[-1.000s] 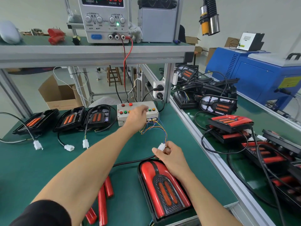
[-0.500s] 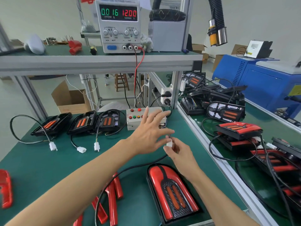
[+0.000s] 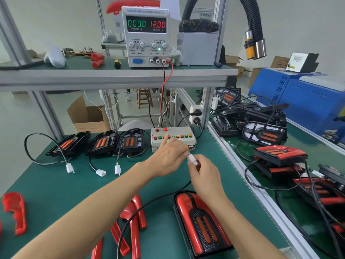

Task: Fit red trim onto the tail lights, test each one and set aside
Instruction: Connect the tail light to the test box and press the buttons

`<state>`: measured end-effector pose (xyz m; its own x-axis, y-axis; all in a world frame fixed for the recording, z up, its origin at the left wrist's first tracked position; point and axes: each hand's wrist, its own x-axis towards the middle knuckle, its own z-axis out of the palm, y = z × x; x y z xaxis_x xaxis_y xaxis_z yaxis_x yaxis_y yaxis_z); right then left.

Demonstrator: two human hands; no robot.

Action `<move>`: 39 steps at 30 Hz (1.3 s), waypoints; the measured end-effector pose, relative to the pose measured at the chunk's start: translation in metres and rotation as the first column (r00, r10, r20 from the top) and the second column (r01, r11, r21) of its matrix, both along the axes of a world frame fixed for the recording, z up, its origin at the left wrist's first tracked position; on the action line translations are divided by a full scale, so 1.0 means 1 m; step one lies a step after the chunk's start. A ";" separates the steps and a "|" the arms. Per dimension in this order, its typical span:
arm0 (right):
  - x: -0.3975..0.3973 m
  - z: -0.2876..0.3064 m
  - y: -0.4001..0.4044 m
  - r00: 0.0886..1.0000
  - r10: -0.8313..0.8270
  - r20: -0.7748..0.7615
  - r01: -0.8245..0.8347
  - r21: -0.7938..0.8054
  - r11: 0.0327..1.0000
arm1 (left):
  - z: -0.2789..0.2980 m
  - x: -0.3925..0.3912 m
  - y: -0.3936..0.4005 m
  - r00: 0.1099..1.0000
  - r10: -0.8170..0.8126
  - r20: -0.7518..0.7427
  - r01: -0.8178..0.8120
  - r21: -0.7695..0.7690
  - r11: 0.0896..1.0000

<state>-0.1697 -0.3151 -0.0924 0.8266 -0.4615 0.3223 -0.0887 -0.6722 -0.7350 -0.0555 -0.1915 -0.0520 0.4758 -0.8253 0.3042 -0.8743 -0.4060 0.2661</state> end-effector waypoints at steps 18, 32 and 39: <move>0.008 0.004 0.026 0.994 -0.095 -0.047 0.091 -0.082 0.992 | 0.002 0.000 0.004 0.996 -0.086 0.032 0.088 -0.083 0.993; 0.006 0.000 0.010 0.990 0.050 -0.132 -0.045 0.045 0.998 | -0.024 0.029 0.025 0.991 0.041 0.128 -0.046 0.033 0.998; 0.004 -0.011 0.000 0.972 0.139 -0.192 -0.090 0.240 0.967 | -0.034 0.022 0.048 0.968 0.113 0.223 -0.137 0.097 0.986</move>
<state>-0.1653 -0.3147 -0.1030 0.9153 -0.4009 0.0372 -0.1863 -0.5035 -0.8437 -0.0338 -0.1434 -0.0856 0.5103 -0.7979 0.3209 -0.8465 -0.5319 0.0238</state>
